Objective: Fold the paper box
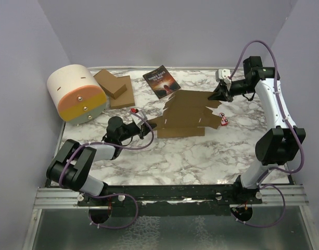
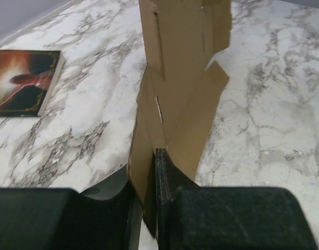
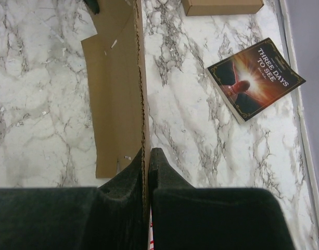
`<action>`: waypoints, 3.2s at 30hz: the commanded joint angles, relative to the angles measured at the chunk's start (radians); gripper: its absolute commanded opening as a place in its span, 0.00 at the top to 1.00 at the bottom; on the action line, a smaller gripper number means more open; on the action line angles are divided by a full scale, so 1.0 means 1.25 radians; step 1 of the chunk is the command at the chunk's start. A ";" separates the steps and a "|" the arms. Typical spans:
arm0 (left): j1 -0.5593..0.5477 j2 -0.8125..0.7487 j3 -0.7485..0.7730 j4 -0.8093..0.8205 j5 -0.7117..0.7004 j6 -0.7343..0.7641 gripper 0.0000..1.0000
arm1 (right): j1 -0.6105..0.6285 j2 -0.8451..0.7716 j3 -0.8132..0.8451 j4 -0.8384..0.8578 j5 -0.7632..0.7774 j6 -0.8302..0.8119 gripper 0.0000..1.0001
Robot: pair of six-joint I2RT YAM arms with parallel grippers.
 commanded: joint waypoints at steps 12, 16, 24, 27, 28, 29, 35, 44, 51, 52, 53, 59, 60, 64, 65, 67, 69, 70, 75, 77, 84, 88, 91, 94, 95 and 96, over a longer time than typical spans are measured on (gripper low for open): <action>0.020 -0.021 -0.009 0.011 -0.141 -0.022 0.70 | 0.001 0.002 0.000 -0.041 -0.025 -0.064 0.99; 0.020 0.000 -0.007 0.039 -0.129 -0.019 0.71 | 0.001 -0.005 -0.010 -0.041 -0.027 -0.060 0.99; 0.020 0.046 0.009 0.091 -0.145 0.052 0.77 | 0.001 -0.025 -0.038 -0.041 -0.024 -0.062 0.99; 0.020 0.062 0.011 0.120 -0.140 0.079 0.78 | 0.001 -0.030 -0.047 -0.041 -0.021 -0.063 0.99; 0.020 0.068 0.010 0.134 -0.134 0.088 0.80 | 0.001 -0.030 -0.048 -0.041 -0.020 -0.064 0.99; 0.020 0.075 0.007 0.153 -0.128 0.096 0.81 | 0.001 -0.031 -0.051 -0.041 -0.020 -0.064 0.99; 0.026 0.137 0.014 0.205 -0.107 0.106 0.87 | 0.003 -0.030 -0.062 -0.041 -0.028 -0.067 0.99; 0.052 0.228 0.031 0.291 -0.070 0.067 0.79 | 0.011 -0.030 -0.079 -0.041 -0.027 -0.068 0.99; 0.063 0.268 0.030 0.369 -0.015 -0.016 0.80 | 0.011 -0.033 -0.086 -0.041 -0.030 -0.056 0.99; 0.064 0.270 0.022 0.386 -0.014 -0.028 0.80 | 0.011 -0.033 -0.087 -0.041 -0.029 -0.051 0.99; 0.065 0.272 0.014 0.402 -0.013 -0.039 0.79 | 0.012 -0.031 -0.089 -0.041 -0.028 -0.047 0.99; 0.065 0.278 -0.009 0.436 0.009 -0.071 0.81 | 0.012 -0.024 -0.097 -0.041 -0.020 -0.008 0.99; 0.066 0.280 -0.011 0.440 0.014 -0.072 0.82 | 0.012 -0.023 -0.097 -0.041 -0.019 -0.001 0.99; 0.067 0.294 -0.012 0.468 0.033 -0.079 0.94 | 0.013 -0.020 -0.099 -0.041 -0.016 0.025 0.99; 0.067 0.297 -0.011 0.473 0.039 -0.081 0.96 | 0.014 -0.017 -0.098 -0.041 -0.015 0.031 0.99; 0.067 0.303 -0.010 0.484 0.044 -0.085 0.99 | 0.017 -0.013 -0.096 -0.041 -0.012 0.045 0.99; 0.066 0.306 -0.009 0.488 0.044 -0.084 1.00 | 0.018 -0.006 -0.089 -0.041 -0.012 0.066 0.99; 0.067 0.307 -0.008 0.490 0.045 -0.082 1.00 | 0.020 -0.001 -0.083 -0.041 -0.012 0.080 0.99; 0.067 0.308 -0.002 0.486 0.047 -0.059 1.00 | 0.024 0.025 -0.050 -0.039 0.006 0.158 0.99; 0.067 0.308 0.004 0.476 0.049 -0.049 1.00 | 0.029 0.038 -0.038 -0.041 0.019 0.190 0.99; 0.067 0.313 0.008 0.469 0.047 -0.037 1.00 | 0.055 0.043 -0.051 -0.035 0.052 0.244 0.99; 0.067 0.311 0.009 0.469 0.044 -0.041 1.00 | 0.064 0.038 -0.065 0.002 0.072 0.290 0.99; 0.067 0.308 0.008 0.468 0.041 -0.045 1.00 | 0.067 0.038 -0.078 0.030 0.086 0.323 0.99; 0.067 0.305 0.005 0.469 0.037 -0.047 1.00 | 0.071 0.043 -0.087 0.032 0.088 0.331 0.99; 0.067 0.303 0.003 0.471 0.036 -0.049 1.00 | 0.071 0.043 -0.091 0.034 0.089 0.334 0.99; 0.067 0.304 0.001 0.472 0.035 -0.051 1.00 | 0.071 0.042 -0.095 0.038 0.091 0.337 0.99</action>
